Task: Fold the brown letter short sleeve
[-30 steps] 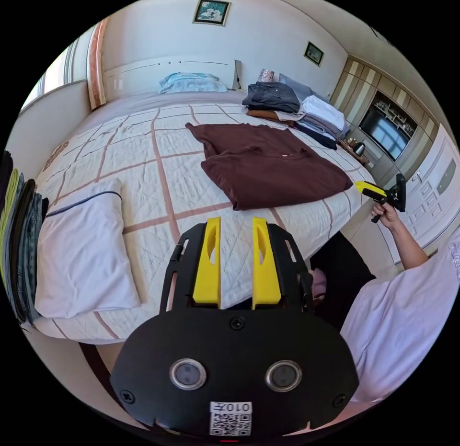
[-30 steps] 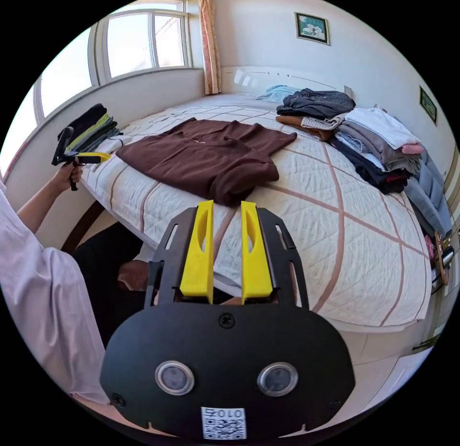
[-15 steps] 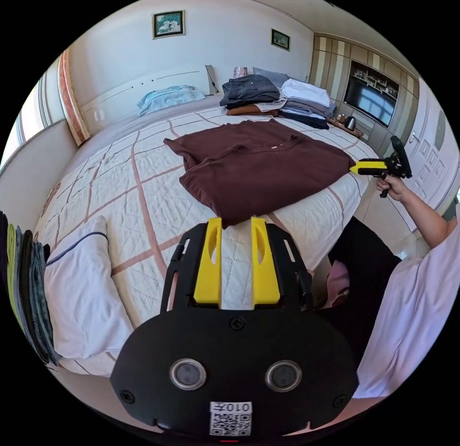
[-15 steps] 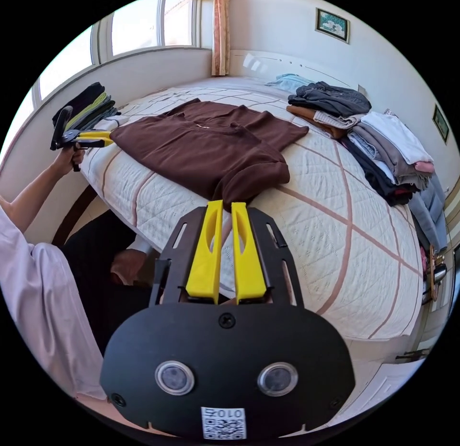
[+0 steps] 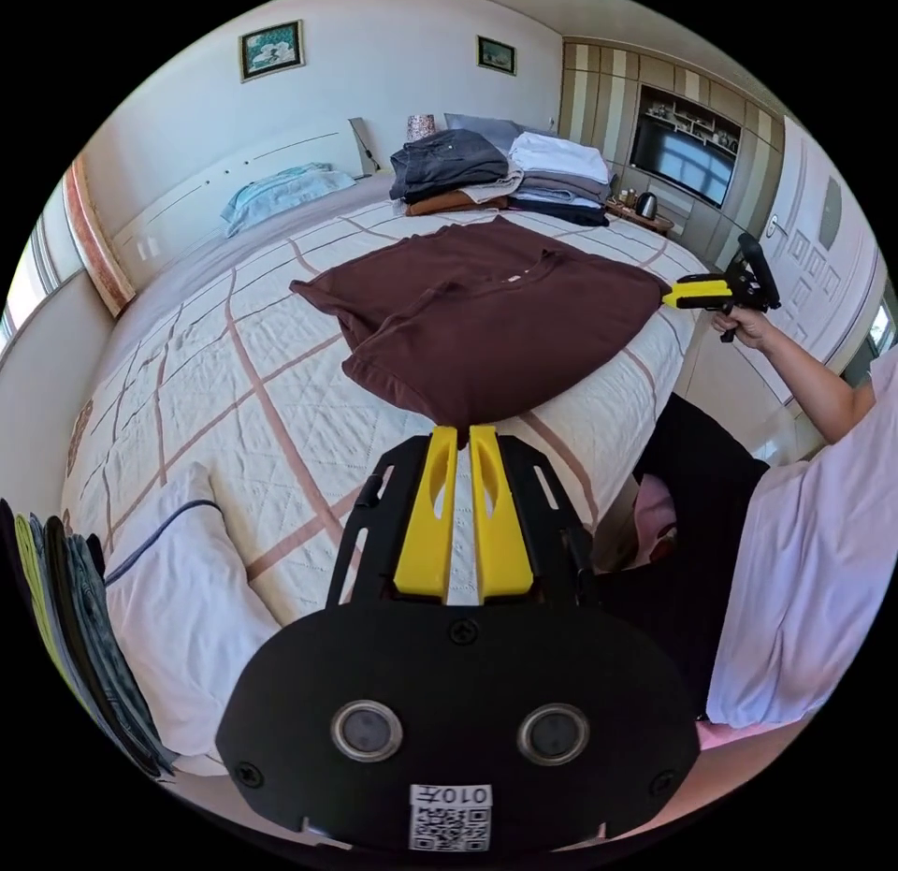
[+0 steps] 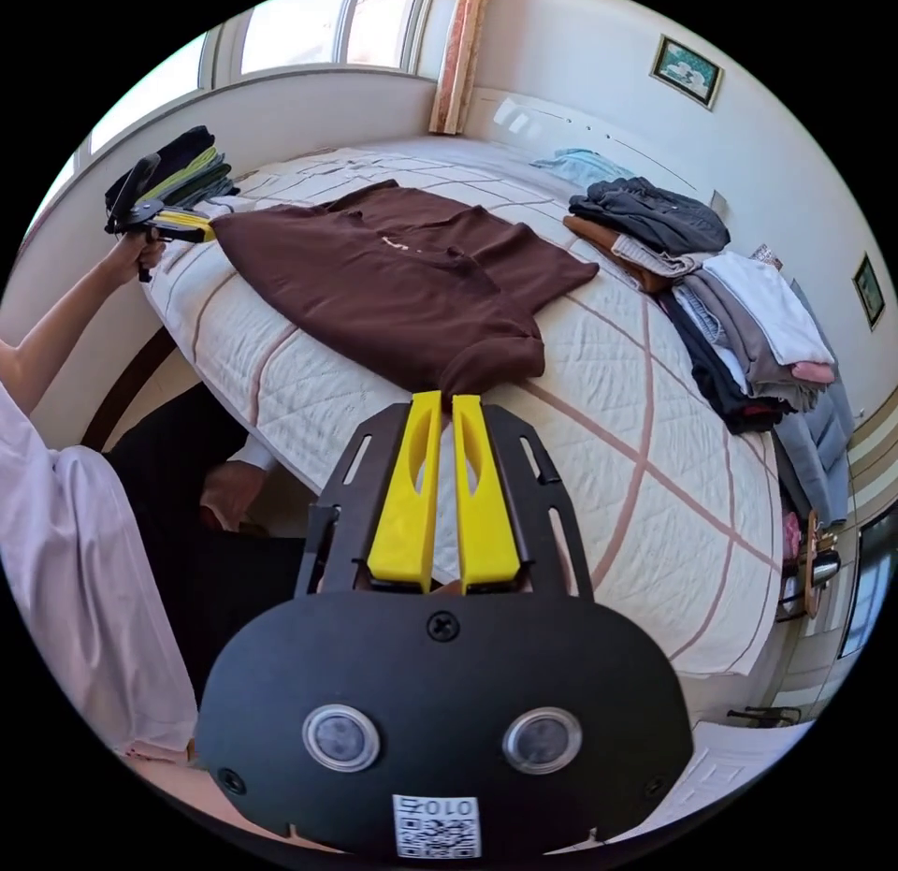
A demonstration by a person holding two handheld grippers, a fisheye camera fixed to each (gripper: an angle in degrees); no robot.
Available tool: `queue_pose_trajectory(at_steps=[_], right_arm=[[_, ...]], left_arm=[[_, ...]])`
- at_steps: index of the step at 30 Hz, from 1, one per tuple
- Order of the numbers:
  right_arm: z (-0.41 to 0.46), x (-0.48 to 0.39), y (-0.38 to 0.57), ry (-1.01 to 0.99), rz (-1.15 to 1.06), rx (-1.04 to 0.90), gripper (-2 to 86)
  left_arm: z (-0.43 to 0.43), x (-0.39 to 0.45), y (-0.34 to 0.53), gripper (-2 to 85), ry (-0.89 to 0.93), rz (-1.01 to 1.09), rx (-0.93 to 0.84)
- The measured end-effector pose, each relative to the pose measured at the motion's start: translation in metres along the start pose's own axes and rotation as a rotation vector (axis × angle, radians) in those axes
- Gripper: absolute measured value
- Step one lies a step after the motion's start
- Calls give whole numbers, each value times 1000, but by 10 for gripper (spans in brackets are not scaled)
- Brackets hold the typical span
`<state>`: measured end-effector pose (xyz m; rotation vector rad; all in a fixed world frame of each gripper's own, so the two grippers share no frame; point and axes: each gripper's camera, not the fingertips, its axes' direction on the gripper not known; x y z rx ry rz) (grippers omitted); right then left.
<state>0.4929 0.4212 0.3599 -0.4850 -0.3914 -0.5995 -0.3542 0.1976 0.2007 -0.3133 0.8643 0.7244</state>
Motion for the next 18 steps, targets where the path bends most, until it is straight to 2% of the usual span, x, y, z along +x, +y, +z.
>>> queue_pose_trajectory(at_steps=[4, 9, 14, 18], right_arm=[[-25, 28, -2, -78, -10, 34, 39], [27, 37, 6, -220, -15, -176, 39], [4, 48, 6, -233, 20, -54, 34], [9, 64, 5, -282, 42, -67, 29]], left_arm=[[-22, -4, -8, 3, 7, 19, -65], [8, -3, -1, 1, 65, 24, -219], [-8, -5, 4, 1, 72, -23, -149], [-10, -14, 5, 1, 88, -43, -146]])
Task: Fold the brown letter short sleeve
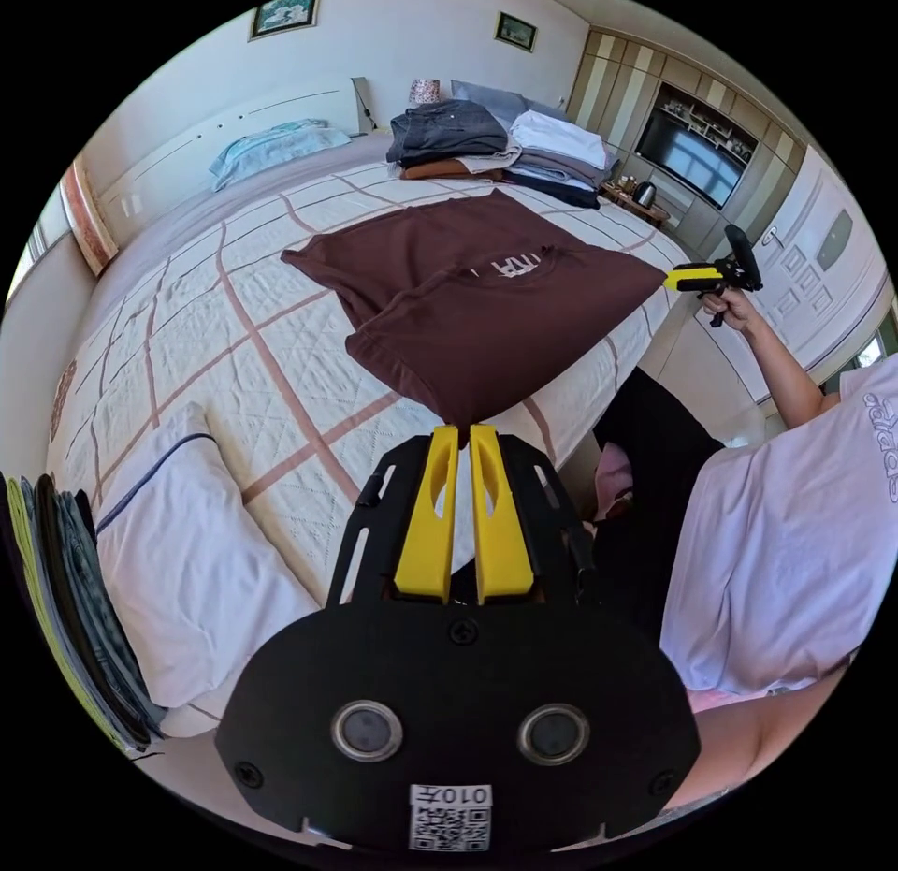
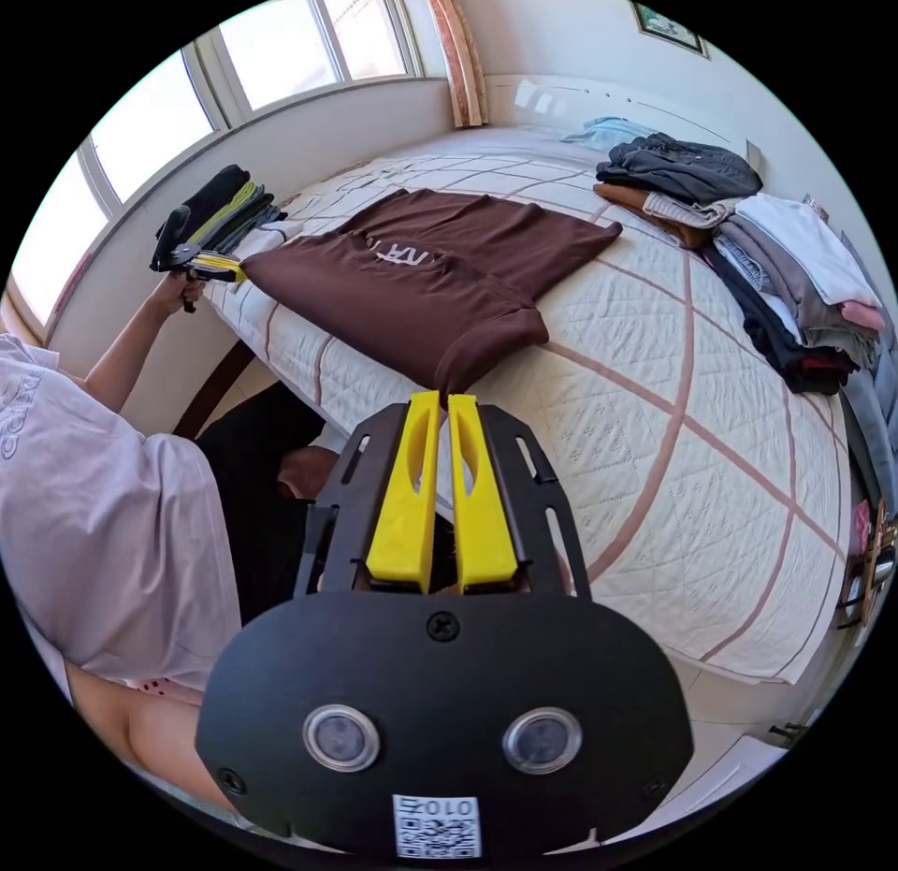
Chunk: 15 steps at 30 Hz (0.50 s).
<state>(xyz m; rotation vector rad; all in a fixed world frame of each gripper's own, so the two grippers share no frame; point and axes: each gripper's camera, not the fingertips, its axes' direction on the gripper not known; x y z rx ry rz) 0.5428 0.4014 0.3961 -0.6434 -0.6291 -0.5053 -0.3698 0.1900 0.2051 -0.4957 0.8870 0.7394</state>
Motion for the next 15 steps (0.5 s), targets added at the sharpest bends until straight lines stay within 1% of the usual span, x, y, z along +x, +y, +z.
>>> queue_pose_trajectory(at_steps=[2, 4, 8, 15], right_arm=[[0, -2, -3, 15, -5, -12, 30], [-2, -4, -4, 33, -9, 2, 31], [19, 8, -9, 27, 8, -99, 35], [4, 19, -2, -45, 47, 4, 35]], left_arm=[[2, 0, 0, 0, 10, -2, 0], [2, 4, 0, 0, -22, 4, -18], [16, -2, -1, 0, 5, 2, -59], [7, -11, 7, 2, 45, -24, 1]])
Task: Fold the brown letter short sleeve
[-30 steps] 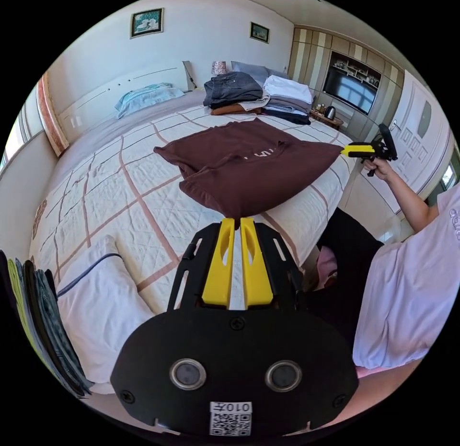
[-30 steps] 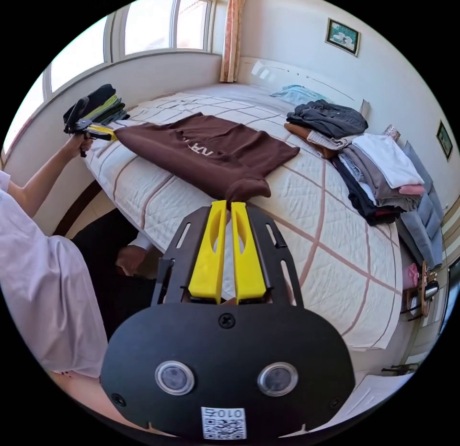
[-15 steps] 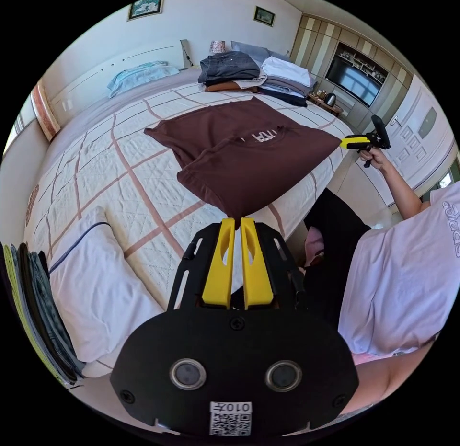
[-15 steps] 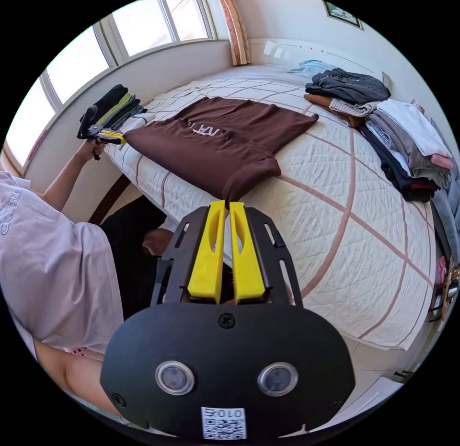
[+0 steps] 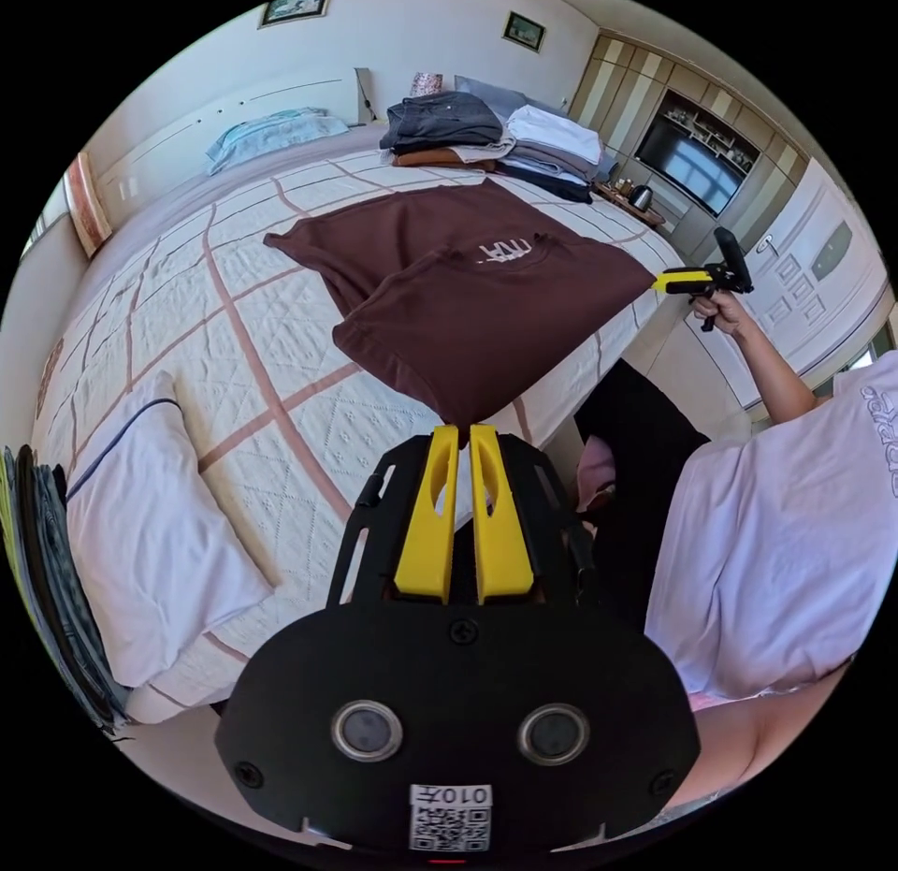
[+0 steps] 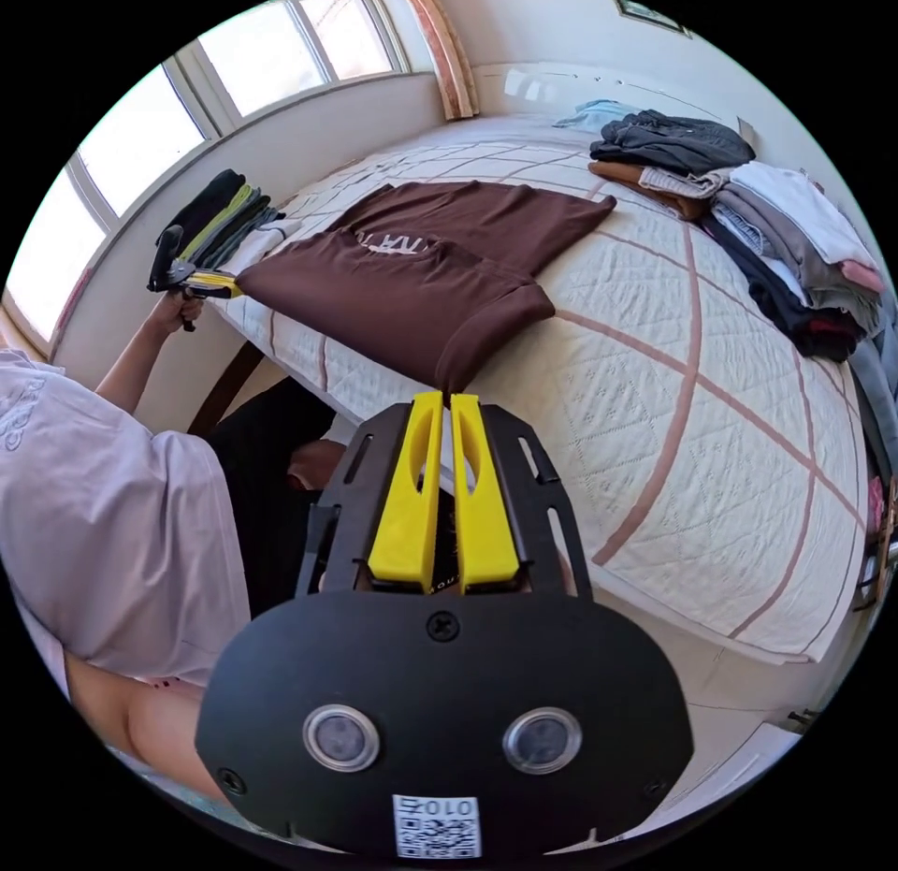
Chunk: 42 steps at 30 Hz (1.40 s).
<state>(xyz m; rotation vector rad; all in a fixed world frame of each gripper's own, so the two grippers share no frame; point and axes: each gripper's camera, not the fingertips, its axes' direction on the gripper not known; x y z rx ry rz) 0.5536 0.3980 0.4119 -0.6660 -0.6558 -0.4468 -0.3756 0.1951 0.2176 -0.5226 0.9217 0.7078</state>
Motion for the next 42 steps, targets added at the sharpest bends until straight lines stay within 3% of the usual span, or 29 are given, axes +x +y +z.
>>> queue_pose_trajectory(at_steps=[7, 12, 17, 21, 25, 30, 34, 42], right_arm=[[25, 0, -12, 147, 31, -105, 29], [-9, 9, -1, 114, 91, 53, 40], [-47, 21, -23, 209, 122, 269, 76], [-36, 38, -98, 223, 50, 291, 87], [-2, 87, -212, 109, 97, 318, 99], [40, 150, -307, -3, 247, 227, 104], [64, 180, -350, 38, 317, 113, 106], [103, 189, -394, 79, 271, -46, 86]], left_arm=[[31, -32, 4, 19, 73, -132, 12], [15, -45, 19, 45, 63, -187, 78], [-24, -75, 34, 60, 61, -304, 171], [-53, -112, -37, 73, -68, -349, 276], [-32, -185, -131, 89, -89, -452, 333], [20, -265, -195, 102, 111, -634, 290], [45, -292, -225, 108, 108, -675, 168], [66, -323, -242, 103, 109, -753, 146]])
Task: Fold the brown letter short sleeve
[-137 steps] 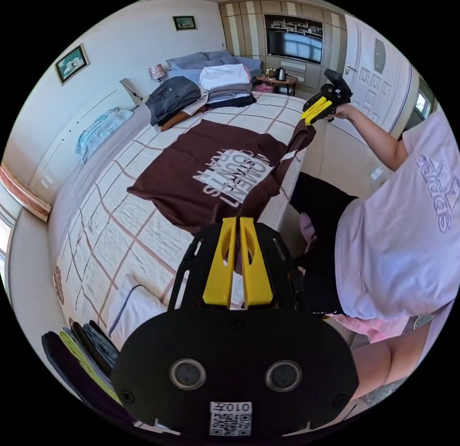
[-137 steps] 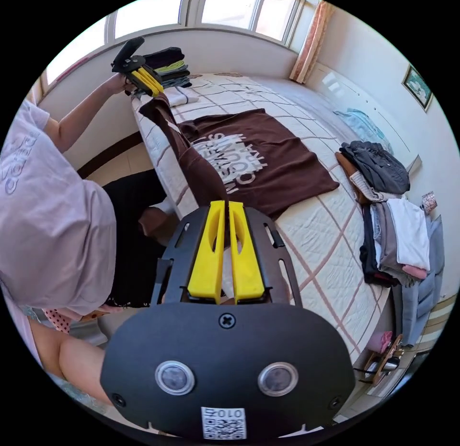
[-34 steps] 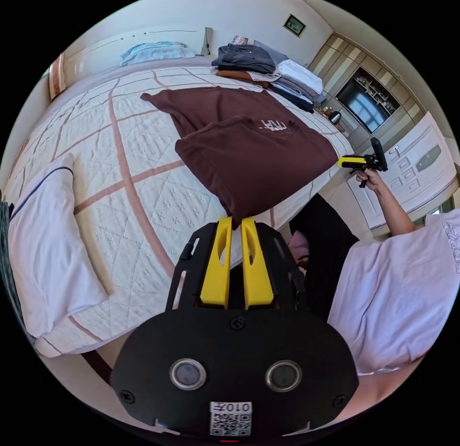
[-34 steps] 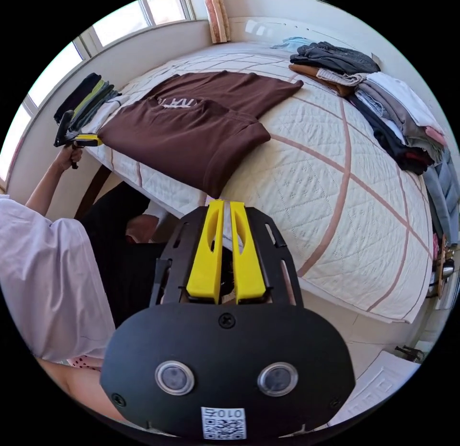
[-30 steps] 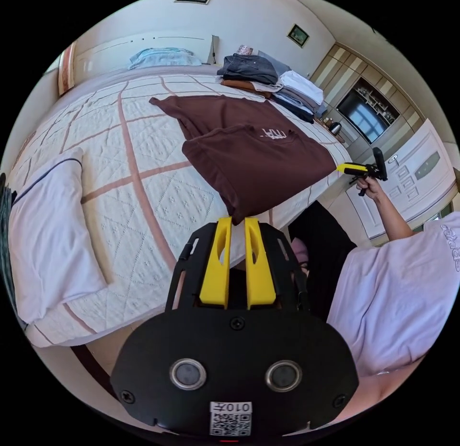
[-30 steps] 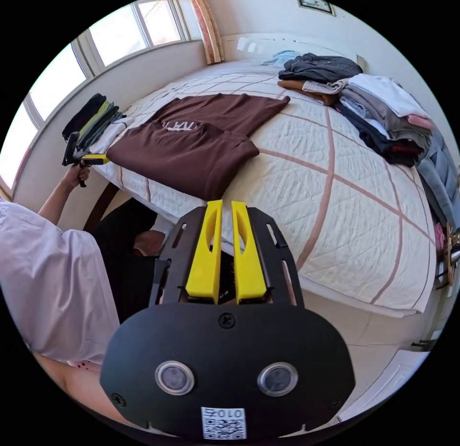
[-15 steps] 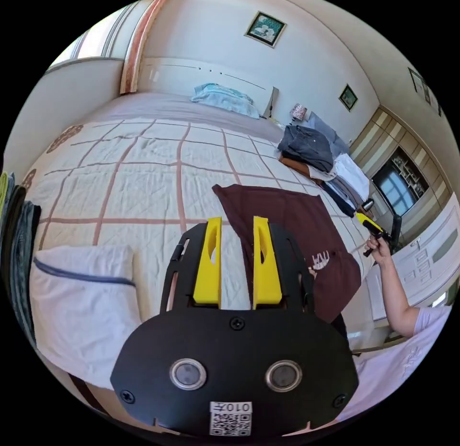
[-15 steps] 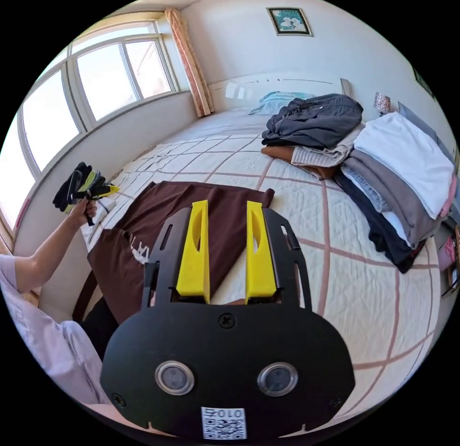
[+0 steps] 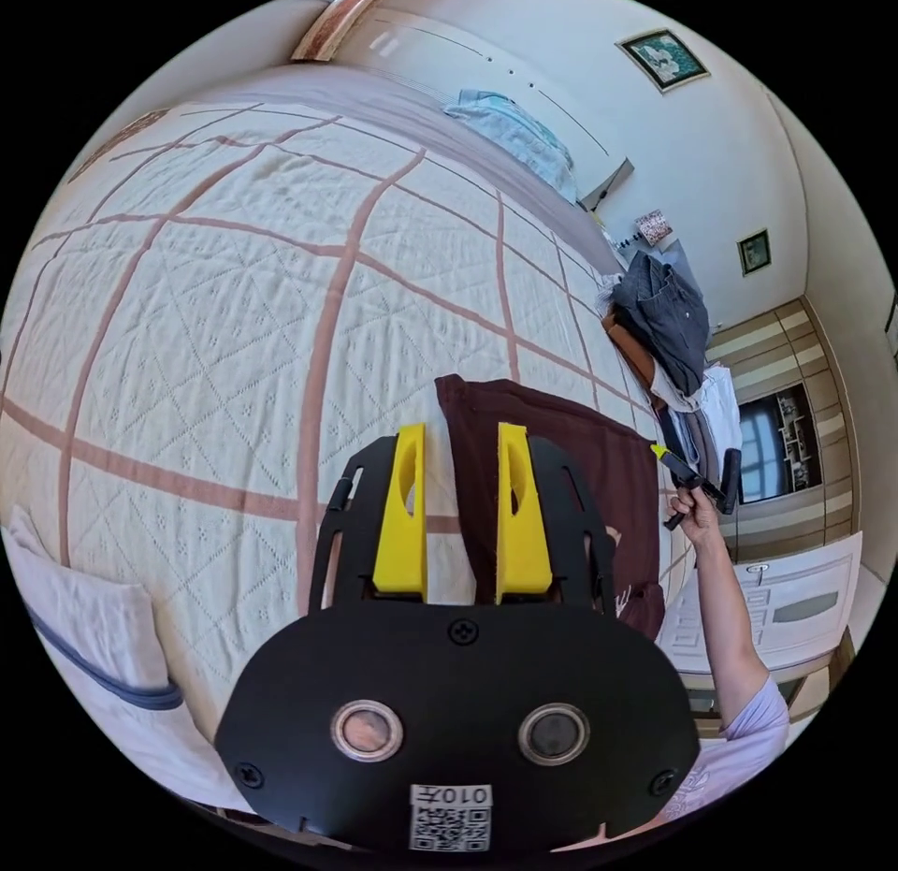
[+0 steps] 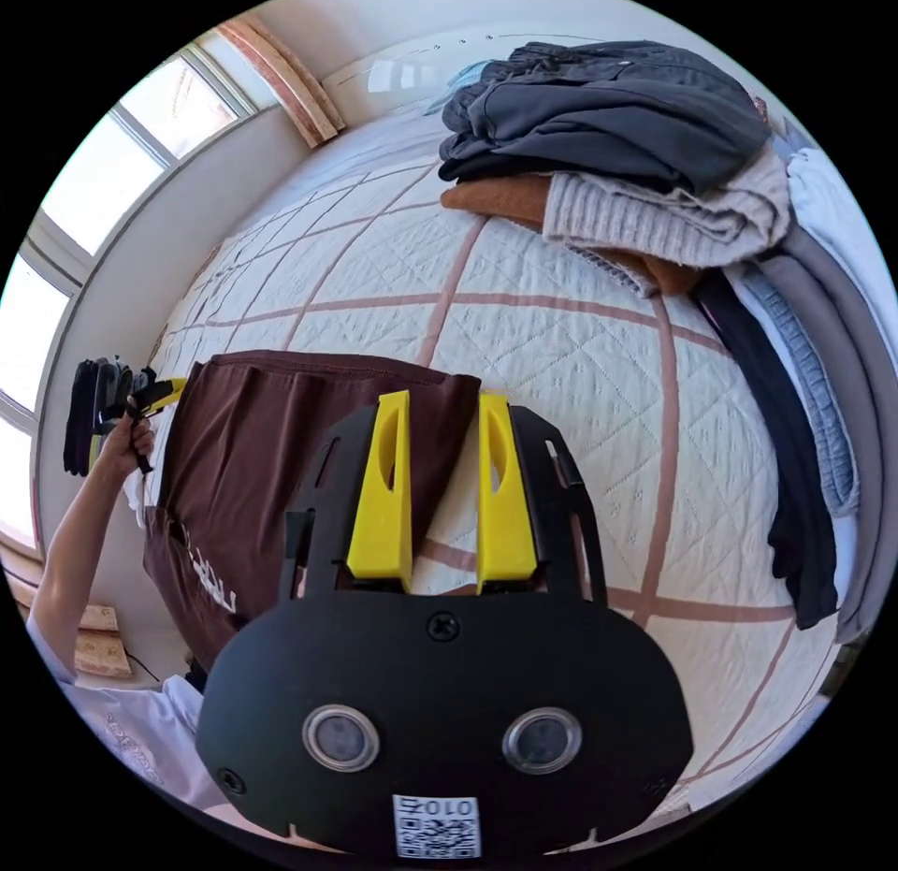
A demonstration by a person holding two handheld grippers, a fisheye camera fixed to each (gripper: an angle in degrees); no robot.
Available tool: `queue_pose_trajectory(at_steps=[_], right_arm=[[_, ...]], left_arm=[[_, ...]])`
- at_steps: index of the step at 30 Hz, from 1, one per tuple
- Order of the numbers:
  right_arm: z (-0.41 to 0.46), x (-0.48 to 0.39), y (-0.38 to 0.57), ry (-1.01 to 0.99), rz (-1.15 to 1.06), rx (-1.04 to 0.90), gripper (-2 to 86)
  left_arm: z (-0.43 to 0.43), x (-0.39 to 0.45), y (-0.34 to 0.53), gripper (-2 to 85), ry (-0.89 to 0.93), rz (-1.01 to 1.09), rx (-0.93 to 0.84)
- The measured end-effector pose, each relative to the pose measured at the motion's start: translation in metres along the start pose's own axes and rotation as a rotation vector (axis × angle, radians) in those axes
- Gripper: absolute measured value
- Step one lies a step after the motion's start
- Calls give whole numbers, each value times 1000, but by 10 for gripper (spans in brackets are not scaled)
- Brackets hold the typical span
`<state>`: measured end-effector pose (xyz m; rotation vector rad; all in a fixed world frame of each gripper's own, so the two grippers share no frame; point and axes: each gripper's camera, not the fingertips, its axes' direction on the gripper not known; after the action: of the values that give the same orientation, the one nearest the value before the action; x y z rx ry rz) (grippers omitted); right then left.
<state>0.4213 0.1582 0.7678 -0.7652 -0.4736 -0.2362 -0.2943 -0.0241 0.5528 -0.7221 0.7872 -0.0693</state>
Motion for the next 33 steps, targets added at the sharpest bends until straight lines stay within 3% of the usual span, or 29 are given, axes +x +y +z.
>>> queue_pose_trajectory(at_steps=[3, 9, 12, 15, 20, 24, 33], right_arm=[[3, -14, -3, 98, -20, 23, 53], [-12, -26, -7, 67, -50, 84, 36], [-20, -20, -9, 76, -45, 88, 34], [-22, -14, -15, 90, -47, 48, 34], [-2, -20, -22, 138, -53, -15, 37], [-5, -23, -23, 136, -32, 3, 36], [-11, -21, -20, 121, -19, 16, 29]], left_arm=[[-4, 5, -8, 94, -62, 27, 44], [19, 8, -35, 55, 99, 75, -49], [19, -2, -39, 22, 183, 32, -14], [-2, 4, -46, 7, 60, 95, 62], [-1, 19, -50, 4, -132, 212, -36], [-2, 19, -40, 17, -4, 233, 61], [17, 9, -35, 63, -17, 97, -17]])
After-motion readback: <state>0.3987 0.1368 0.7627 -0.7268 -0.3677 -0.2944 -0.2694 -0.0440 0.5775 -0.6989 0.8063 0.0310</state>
